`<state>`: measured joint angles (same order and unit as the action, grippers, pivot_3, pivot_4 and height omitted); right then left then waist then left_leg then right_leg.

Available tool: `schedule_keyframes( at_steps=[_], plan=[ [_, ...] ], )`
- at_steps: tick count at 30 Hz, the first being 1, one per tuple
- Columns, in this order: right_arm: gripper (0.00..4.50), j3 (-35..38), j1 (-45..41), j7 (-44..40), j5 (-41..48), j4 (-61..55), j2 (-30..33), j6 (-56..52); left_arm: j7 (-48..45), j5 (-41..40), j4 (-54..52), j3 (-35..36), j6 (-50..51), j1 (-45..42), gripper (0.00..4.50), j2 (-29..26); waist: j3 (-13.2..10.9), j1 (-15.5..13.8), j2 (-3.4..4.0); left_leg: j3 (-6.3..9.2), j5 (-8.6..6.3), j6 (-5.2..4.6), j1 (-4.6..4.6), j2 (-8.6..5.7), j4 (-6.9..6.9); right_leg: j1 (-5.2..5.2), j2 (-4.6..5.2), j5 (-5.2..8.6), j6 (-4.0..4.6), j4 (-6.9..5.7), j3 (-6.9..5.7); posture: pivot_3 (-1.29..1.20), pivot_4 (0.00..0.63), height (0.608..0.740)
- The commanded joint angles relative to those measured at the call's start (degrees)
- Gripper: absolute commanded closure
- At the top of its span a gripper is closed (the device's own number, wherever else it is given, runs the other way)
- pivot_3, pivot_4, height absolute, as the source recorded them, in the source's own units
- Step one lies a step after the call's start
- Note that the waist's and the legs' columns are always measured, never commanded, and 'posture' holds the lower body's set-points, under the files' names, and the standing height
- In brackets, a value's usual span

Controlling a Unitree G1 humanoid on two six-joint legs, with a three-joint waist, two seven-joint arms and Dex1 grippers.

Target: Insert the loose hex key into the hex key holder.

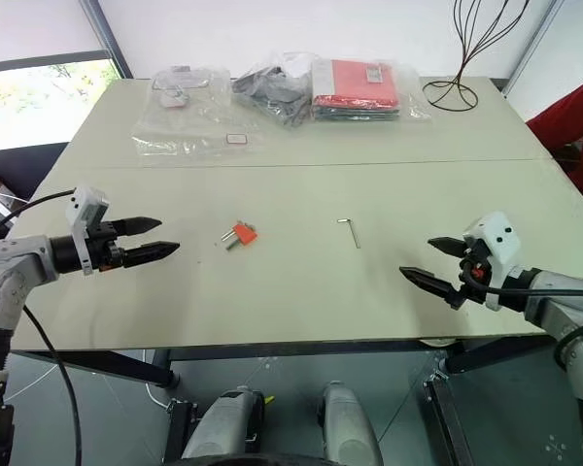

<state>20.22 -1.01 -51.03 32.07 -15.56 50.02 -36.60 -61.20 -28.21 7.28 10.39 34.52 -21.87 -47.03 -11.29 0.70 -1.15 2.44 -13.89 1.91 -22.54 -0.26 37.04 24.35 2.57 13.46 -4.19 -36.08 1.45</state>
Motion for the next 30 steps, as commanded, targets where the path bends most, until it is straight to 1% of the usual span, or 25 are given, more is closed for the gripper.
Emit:
schedule_keyframes(
  at_steps=[1, 8, 23, 30],
  plan=[
    [0.08, -0.8, -2.1, 0.8, -0.2, -0.3, -0.8, 1.0, 1.0, -0.1, 1.1, 1.8, -1.1, -1.3, 0.0, 0.0, 0.0, 0.0, 0.0, 0.0, 0.0, 0.0, 0.0, 0.0, 0.0, 0.0, 0.0, 0.0, 0.0, 0.0, 0.0, 0.0, 0.15, 0.74],
    [0.08, -0.6, -2.3, 1.6, -0.6, 0.1, -1.0, 1.0, 0.7, 0.3, 1.9, 1.2, -2.5, -1.5, 0.0, -0.1, 0.0, 0.0, 0.0, -0.04, 0.0, 0.0, 0.02, 0.0, -0.01, 0.0, -0.01, -0.1, 0.15, -0.03, 0.02, 0.0, 0.15, 0.74],
    [0.08, -2.2, -1.9, 7.7, -4.0, -1.6, -0.4, -3.3, 0.2, 0.0, 3.6, 0.8, -2.2, -3.5, 0.0, 0.9, 0.0, 0.1, 0.0, -0.05, 0.0, 0.0, 0.02, 0.0, 0.0, 0.0, -0.02, -0.1, 0.13, -0.03, 0.02, 0.0, 0.15, 0.74],
    [0.08, -2.5, -1.7, 8.5, -4.6, -2.5, -0.7, -3.3, -1.1, 1.5, 4.8, -0.4, -3.5, -4.0, 0.0, 0.4, 0.0, 0.0, 0.0, -0.06, 0.0, 0.0, 0.02, -0.01, 0.03, 0.0, -0.02, -0.08, 0.1, -0.04, 0.03, 0.0, 0.15, 0.74]
  ],
)
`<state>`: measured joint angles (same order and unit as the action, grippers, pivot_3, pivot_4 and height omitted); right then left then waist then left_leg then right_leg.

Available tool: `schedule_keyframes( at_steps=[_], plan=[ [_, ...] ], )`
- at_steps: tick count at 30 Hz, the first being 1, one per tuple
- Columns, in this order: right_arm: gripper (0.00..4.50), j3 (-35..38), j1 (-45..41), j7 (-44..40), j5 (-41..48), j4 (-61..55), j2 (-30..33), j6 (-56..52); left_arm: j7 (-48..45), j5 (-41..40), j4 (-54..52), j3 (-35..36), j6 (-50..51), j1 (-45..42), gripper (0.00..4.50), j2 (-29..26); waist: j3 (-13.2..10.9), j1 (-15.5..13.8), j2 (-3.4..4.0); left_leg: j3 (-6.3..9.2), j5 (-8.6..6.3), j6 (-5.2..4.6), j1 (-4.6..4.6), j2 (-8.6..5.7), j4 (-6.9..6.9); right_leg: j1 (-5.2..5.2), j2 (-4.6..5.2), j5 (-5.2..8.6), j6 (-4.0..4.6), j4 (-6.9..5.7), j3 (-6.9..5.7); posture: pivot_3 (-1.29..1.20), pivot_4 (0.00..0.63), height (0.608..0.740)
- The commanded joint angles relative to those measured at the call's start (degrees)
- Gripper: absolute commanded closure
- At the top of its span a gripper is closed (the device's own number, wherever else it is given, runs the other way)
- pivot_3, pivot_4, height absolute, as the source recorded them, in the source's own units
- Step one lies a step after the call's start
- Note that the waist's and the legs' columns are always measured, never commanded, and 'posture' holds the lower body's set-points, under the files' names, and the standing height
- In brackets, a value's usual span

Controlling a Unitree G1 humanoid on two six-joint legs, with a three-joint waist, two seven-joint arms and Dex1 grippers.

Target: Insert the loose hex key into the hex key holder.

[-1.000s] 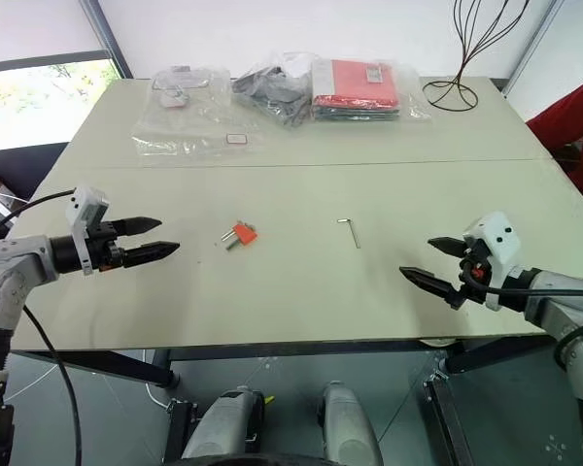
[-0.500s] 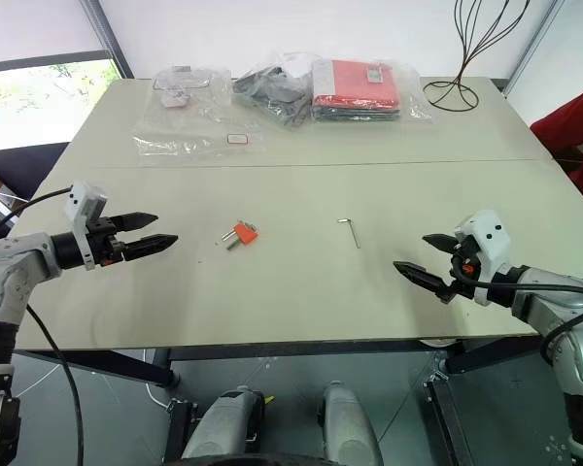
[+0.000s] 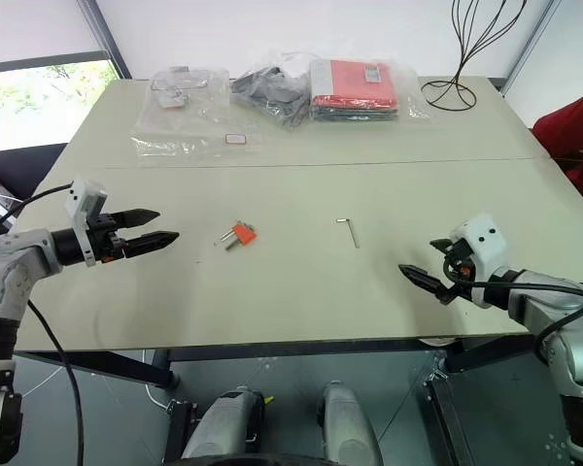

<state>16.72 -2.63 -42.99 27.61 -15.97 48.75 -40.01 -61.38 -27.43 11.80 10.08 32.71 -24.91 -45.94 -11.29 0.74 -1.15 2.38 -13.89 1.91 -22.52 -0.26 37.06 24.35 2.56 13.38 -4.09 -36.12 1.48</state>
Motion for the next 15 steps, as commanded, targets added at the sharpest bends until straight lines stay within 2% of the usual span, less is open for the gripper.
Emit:
schedule_keyframes(
  at_steps=[1, 4, 9, 12, 15],
  plan=[
    [0.08, 1.0, -0.1, 0.5, -0.1, -2.2, 0.4, 0.0, -1.5, 1.2, 0.6, -0.6, -2.4, -1.1, 0.0, -0.8, 0.0, 0.0, 0.0, 0.0, 0.0, 0.0, 0.0, 0.0, 0.0, 0.0, 0.0, 0.0, 0.01, 0.0, 0.0, 0.0, 0.15, 0.74],
    [0.08, 0.3, -2.2, 0.8, 1.4, -3.0, -0.5, -1.3, -5.5, 4.1, 4.4, -3.4, -6.7, -3.6, 0.0, -1.8, 0.0, 0.0, 0.0, -0.01, 0.0, 0.0, 0.0, 0.0, -0.01, 0.0, -0.01, -0.03, 0.04, 0.0, 0.0, 0.0, 0.15, 0.74],
    [0.08, -11.8, -14.5, 1.5, 1.1, -3.6, -7.2, -3.2, -23.1, 15.1, 25.1, -16.6, -19.9, -21.7, 0.0, -1.4, 0.0, 0.1, -0.09, -0.08, 0.01, 0.0, 0.0, 0.0, 0.17, 0.0, -0.21, -0.06, 0.1, -0.02, -0.02, 0.0, 0.15, 0.74],
    [0.08, -19.5, -20.5, 2.7, -2.8, -0.1, -12.3, -2.0, -24.3, 19.7, 38.2, -19.4, -27.2, -32.0, 0.0, 2.4, 0.0, 0.1, -0.09, -0.16, 0.01, -0.01, 0.01, 0.03, 0.15, 0.0, -0.23, -0.06, 0.11, -0.03, -0.04, 0.0, 0.15, 0.74],
    [0.08, -25.2, -24.4, 4.7, -6.4, 3.3, -17.2, -0.7, -24.4, 22.6, 46.1, -20.1, -32.5, -37.8, 0.0, 4.7, 0.0, 0.1, -0.1, -0.26, -0.02, -0.07, -0.15, 0.0, 0.12, 0.13, -0.14, -0.21, -0.02, -0.06, -0.04, 0.0, 0.15, 0.74]
  ],
)
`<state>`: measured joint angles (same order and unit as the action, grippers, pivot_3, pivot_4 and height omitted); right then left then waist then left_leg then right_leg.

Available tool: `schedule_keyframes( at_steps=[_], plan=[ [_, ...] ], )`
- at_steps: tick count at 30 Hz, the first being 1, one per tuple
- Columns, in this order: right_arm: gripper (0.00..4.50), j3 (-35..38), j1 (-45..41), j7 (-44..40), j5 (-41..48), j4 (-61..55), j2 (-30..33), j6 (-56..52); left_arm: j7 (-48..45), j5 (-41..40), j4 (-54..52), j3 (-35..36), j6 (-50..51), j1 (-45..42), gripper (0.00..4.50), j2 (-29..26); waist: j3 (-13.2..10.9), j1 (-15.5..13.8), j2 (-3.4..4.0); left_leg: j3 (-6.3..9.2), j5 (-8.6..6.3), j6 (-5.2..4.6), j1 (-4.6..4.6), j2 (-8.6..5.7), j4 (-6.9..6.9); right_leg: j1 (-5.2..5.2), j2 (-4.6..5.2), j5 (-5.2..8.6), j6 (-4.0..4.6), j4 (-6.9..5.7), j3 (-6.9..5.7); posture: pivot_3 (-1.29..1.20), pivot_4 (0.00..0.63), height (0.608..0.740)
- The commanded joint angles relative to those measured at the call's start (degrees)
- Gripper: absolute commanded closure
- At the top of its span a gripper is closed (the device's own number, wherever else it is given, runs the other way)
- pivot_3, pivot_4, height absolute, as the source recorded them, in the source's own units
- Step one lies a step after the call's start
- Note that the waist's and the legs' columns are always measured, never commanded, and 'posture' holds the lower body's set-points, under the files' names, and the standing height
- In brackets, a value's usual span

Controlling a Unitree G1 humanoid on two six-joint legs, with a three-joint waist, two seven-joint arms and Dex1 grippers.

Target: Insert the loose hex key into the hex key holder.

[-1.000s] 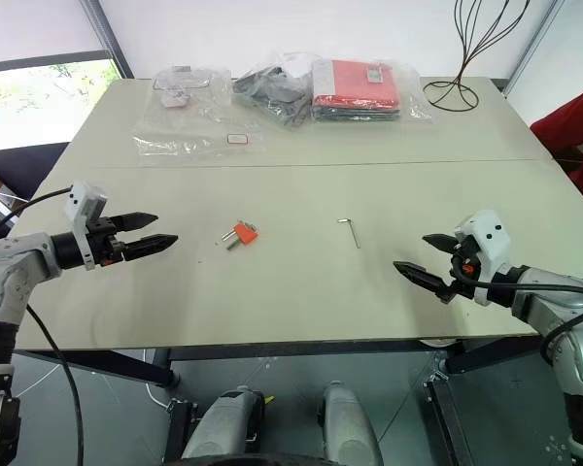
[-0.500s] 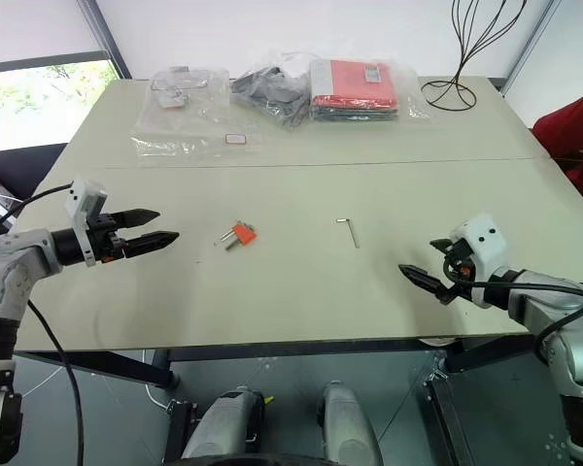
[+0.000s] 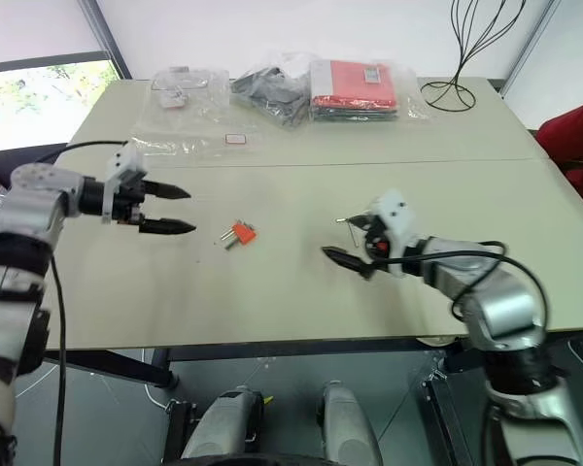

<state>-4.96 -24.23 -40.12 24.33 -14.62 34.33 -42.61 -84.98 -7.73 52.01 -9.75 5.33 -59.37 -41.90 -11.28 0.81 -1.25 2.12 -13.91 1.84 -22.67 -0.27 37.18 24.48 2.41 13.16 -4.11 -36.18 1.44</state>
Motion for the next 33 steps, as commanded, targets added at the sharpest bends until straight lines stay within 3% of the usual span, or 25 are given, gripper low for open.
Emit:
schedule_keyframes(
  at_steps=[1, 4, 10, 20, 25, 33],
  plan=[
    [0.08, -5.1, -4.1, 3.0, -4.4, 3.4, -4.9, 2.0, -0.9, 3.5, 7.5, -0.2, -6.4, -4.5, 0.0, 1.1, 0.0, 0.2, -0.01, -0.03, -0.04, -0.06, -0.11, -0.01, 0.01, 0.09, 0.03, 0.01, -0.12, -0.02, 0.0, 0.0, 0.15, 0.74],
    [0.08, -8.1, -7.3, 6.8, -7.2, 8.9, -12.1, 3.2, -1.4, 4.4, 10.1, 0.6, -8.3, -6.5, 0.0, 1.5, 0.0, 0.5, -0.01, -0.09, -0.14, -0.24, -0.84, -0.03, 0.13, 0.9, 0.1, -0.17, -0.47, -0.19, 0.01, 0.0, 0.15, 0.74],
    [0.08, -11.5, -10.8, 10.1, -12.0, 18.6, -21.3, 7.6, -2.1, 3.9, 9.4, 2.9, -7.8, -5.6, 0.0, -0.3, 0.0, 0.4, -0.01, -0.12, -0.18, -0.31, -0.91, -0.02, 0.05, 1.03, 0.11, -0.18, -0.46, -0.23, 0.0, 0.0, 0.15, 0.74],
    [0.08, -16.2, -10.1, 12.2, -17.4, 21.7, -28.8, 10.2, -0.3, 1.9, 1.4, 7.5, -3.3, 1.9, 0.0, -3.2, 0.0, 0.4, -0.01, -0.09, -0.18, -0.3, -0.76, -0.01, 0.3, 0.95, 0.13, -0.18, -0.47, -0.64, 0.01, 0.0, 0.15, 0.74],
    [0.08, -18.4, -12.8, 17.0, -23.6, 30.8, -32.8, 15.9, 1.9, 0.1, -4.4, 9.6, 0.6, 5.9, 0.0, -3.1, 0.0, 0.7, -0.01, -0.08, -0.18, -0.3, -0.7, 0.0, 0.58, 0.94, 0.1, -0.18, -0.44, -0.98, 0.01, 0.0, 0.15, 0.74],
    [0.08, -14.8, -17.1, 21.3, -26.7, 43.4, -33.9, 22.3, 4.5, -2.2, -12.8, 11.4, 5.4, 11.7, 0.0, -3.6, 0.0, 1.7, -0.02, -0.08, -0.14, -0.27, -0.17, 0.06, 0.86, 0.33, 0.08, -0.25, -0.34, -1.05, 0.01, 0.0, 0.15, 0.74]
  ],
)
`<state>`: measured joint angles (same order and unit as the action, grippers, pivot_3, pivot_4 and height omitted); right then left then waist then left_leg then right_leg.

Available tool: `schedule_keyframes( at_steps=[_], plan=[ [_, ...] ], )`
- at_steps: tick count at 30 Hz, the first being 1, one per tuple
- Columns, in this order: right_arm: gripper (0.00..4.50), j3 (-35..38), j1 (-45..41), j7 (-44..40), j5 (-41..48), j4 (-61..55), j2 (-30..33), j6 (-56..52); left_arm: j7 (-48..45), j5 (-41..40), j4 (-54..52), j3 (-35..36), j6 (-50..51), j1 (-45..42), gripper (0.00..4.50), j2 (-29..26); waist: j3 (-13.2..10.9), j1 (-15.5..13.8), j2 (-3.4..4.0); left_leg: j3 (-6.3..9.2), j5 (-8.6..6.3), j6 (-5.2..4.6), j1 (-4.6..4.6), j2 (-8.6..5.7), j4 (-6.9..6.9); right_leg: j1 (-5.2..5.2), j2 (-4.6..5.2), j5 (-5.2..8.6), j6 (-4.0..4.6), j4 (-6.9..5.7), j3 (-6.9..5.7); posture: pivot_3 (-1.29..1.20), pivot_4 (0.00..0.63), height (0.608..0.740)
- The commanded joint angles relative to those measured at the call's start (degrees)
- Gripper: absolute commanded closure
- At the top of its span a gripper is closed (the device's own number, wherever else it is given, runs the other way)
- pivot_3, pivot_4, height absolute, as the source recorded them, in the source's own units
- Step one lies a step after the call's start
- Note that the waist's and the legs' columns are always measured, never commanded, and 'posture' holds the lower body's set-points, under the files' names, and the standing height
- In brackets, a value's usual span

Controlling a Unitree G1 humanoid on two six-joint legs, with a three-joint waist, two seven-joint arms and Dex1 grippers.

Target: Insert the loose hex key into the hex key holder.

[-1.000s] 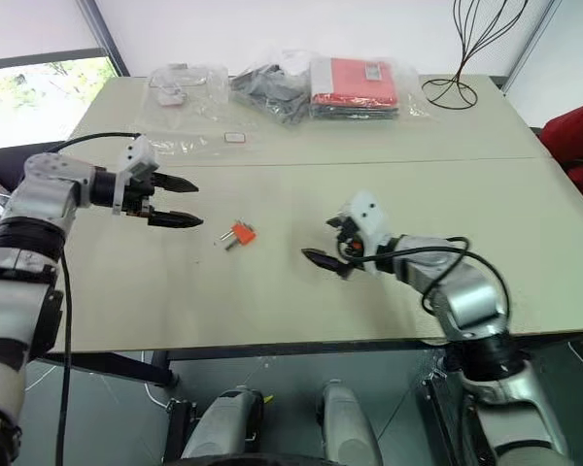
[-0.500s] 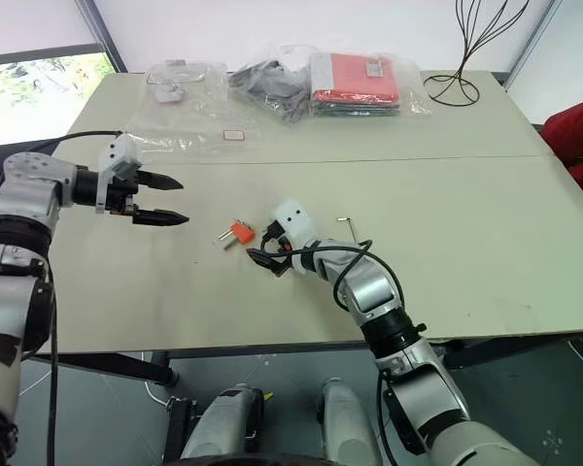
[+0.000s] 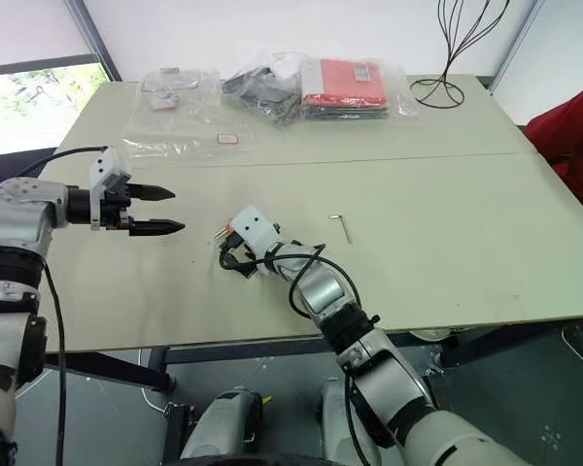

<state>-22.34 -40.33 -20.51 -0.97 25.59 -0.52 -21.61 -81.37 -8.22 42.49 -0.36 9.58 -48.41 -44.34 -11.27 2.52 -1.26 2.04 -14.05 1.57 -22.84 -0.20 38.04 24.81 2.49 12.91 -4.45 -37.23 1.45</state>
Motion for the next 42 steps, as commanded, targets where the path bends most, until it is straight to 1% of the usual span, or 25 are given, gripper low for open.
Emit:
schedule_keyframes(
  at_steps=[1, 3, 5, 6, 10, 11, 12, 17, 20, 23, 25, 29, 31, 34, 36, 39, 42],
  plan=[
    [0.08, 2.9, -1.2, 1.4, -1.4, 4.0, 1.1, 2.0, 1.3, -1.9, -4.1, 2.2, 1.5, 1.3, 0.0, -1.2, 0.0, 0.0, 0.0, 0.0, 0.0, 0.0, 0.13, 0.01, -0.01, -0.12, 0.0, 0.0, 0.01, 0.0, 0.0, 0.0, 0.15, 0.74],
    [0.08, 3.0, -1.4, 0.8, -1.6, 5.2, 1.2, 2.9, 1.8, -2.3, -5.2, 2.5, 2.1, 2.1, 0.0, -1.3, 0.0, 0.0, 0.0, 0.0, 0.0, 0.0, 0.26, 0.03, -0.02, -0.26, 0.01, 0.02, 0.0, 0.03, 0.0, 0.0, 0.15, 0.74],
    [0.62, 3.2, -1.4, 0.4, -1.6, 6.1, 1.3, 3.5, 2.3, -2.6, -6.2, 2.6, 2.7, 2.8, 0.0, -1.4, 0.0, 0.0, 0.0, -0.01, 0.0, 0.0, 0.28, 0.04, -0.02, -0.27, 0.02, 0.02, 0.0, 0.03, 0.01, 0.0, 0.15, 0.74],
    [0.96, 3.3, -1.4, 0.2, -1.6, 6.4, 1.2, 3.5, 2.5, -2.7, -6.6, 2.7, 2.9, 3.0, 0.0, -1.4, 0.0, -0.1, 0.0, -0.01, 0.0, 0.0, 0.28, 0.03, -0.03, -0.27, 0.02, 0.02, 0.0, 0.04, 0.01, 0.0, 0.15, 0.74],
    [2.88, 3.5, -0.9, -0.3, -1.3, 6.4, 0.8, 3.0, 3.5, -2.9, -7.5, 2.9, 2.9, 3.7, 0.0, -1.5, 0.0, -0.2, 0.0, -0.01, 0.0, 0.0, 0.31, 0.04, -0.02, -0.31, 0.04, 0.02, 0.0, 0.03, 0.01, 0.0, 0.15, 0.74],
    [3.41, 3.5, -0.7, -0.4, -1.2, 6.2, 0.6, 2.7, 3.8, -2.9, -7.5, 2.9, 2.8, 3.8, 0.0, -1.5, 0.0, -0.2, -0.01, 0.0, 0.0, 0.0, 0.31, 0.04, -0.02, -0.31, 0.04, 0.02, 0.0, 0.03, 0.01, 0.0, 0.15, 0.74],
    [3.5, 3.4, -0.5, -0.4, -1.3, 6.1, 0.5, 2.4, 4.0, -3.0, -7.6, 2.9, 2.7, 3.9, 0.0, -1.4, 0.0, -0.2, 0.0, 0.0, 0.0, 0.0, 0.32, 0.04, -0.03, -0.33, 0.04, 0.02, 0.0, 0.03, 0.01, 0.0, 0.15, 0.74],
    [3.5, 3.1, -0.1, -0.6, -1.8, 4.8, 0.6, 2.8, 4.7, -3.4, -7.8, 2.6, 2.6, 3.9, 0.0, -1.2, 0.0, -0.1, -0.01, 0.0, 0.0, 0.0, 0.33, 0.04, -0.03, -0.33, 0.04, 0.02, 0.0, 0.04, 0.01, 0.0, 0.15, 0.74],
    [3.5, 2.4, -0.2, -2.2, -3.3, 0.7, 3.1, 6.9, 4.6, -3.9, -7.5, 2.5, 3.1, 3.2, 0.0, -0.3, 0.0, -0.2, 0.0, -0.01, 0.0, 0.0, 0.32, 0.04, -0.04, -0.33, 0.05, 0.03, -0.01, 0.07, 0.01, 0.0, 0.15, 0.74],
    [3.5, 0.5, -2.5, -5.7, -9.1, -8.2, 12.5, 19.2, 2.4, -6.2, -4.8, 2.9, 8.4, -0.8, 0.0, 1.1, 0.0, -0.5, 0.03, 0.0, 0.0, 0.0, 0.19, -0.01, -0.03, -0.3, 0.13, 0.06, -0.07, 0.17, 0.0, 0.0, 0.15, 0.74],
    [3.5, 0.2, -4.6, -6.8, -12.6, -10.9, 18.8, 27.9, 0.1, -7.5, -1.2, 3.0, 12.3, -4.5, 0.0, 1.5, 0.0, -0.4, 0.01, 0.0, 0.0, 0.0, -0.07, -0.1, 0.03, -0.16, 0.16, 0.1, -0.14, 0.25, 0.0, 0.0, 0.15, 0.74],
    [3.5, 0.7, -9.7, -6.3, -19.1, -9.7, 30.6, 46.2, -3.0, -6.8, 9.5, 2.2, 13.6, -13.0, 0.0, 3.6, 0.0, 0.2, -0.02, -0.05, -0.01, 0.0, -0.39, -0.21, 0.01, 0.21, 0.12, 0.11, -0.21, 0.23, 0.0, 0.0, 0.15, 0.74],
    [3.5, 0.5, -11.9, -5.0, -22.3, -7.9, 34.6, 54.7, -4.2, -6.3, 14.4, 2.2, 13.5, -17.0, 0.0, 5.3, 0.0, 0.2, -0.02, -0.05, -0.03, -0.03, -0.41, -0.2, -0.14, 0.33, 0.08, 0.12, -0.21, 0.16, 0.0, 0.0, 0.15, 0.74],
    [3.5, 0.3, -14.9, 0.7, -29.4, -5.4, 38.8, 66.6, -6.9, -6.3, 20.2, 2.4, 14.6, -22.4, 0.0, 8.4, 0.0, 0.2, -0.03, -0.06, -0.04, -0.06, -0.47, -0.19, -0.27, 0.5, 0.04, 0.12, -0.2, 0.15, 0.01, 0.0, 0.15, 0.74],
    [3.5, 0.3, -15.9, 3.7, -32.8, -3.5, 40.2, 71.9, -7.8, -6.6, 22.8, 3.0, 15.1, -25.3, 0.0, 10.6, 0.0, 0.2, -0.05, -0.08, -0.04, -0.06, -0.56, -0.2, -0.27, 0.58, 0.06, 0.12, -0.2, 0.17, 0.02, 0.0, 0.15, 0.74],
    [3.5, 0.5, -16.4, 7.6, -37.2, -0.6, 41.4, 76.2, -9.7, -6.6, 24.4, 3.1, 15.9, -28.2, 0.0, 13.3, 0.0, 0.2, -0.07, -0.13, -0.04, -0.06, -0.59, -0.23, -0.26, 0.58, 0.11, 0.13, -0.2, 0.21, 0.06, 0.0, 0.15, 0.74],
    [3.5, 1.2, -16.6, 10.0, -39.4, 1.3, 42.3, 77.6, -11.1, -6.6, 24.3, 2.7, 15.7, -30.0, 0.0, 15.9, 0.0, 0.0, -0.07, -0.14, -0.04, -0.06, -0.58, -0.26, -0.25, 0.58, 0.12, 0.13, -0.2, 0.2, 0.1, 0.0, 0.15, 0.74]
  ],
)
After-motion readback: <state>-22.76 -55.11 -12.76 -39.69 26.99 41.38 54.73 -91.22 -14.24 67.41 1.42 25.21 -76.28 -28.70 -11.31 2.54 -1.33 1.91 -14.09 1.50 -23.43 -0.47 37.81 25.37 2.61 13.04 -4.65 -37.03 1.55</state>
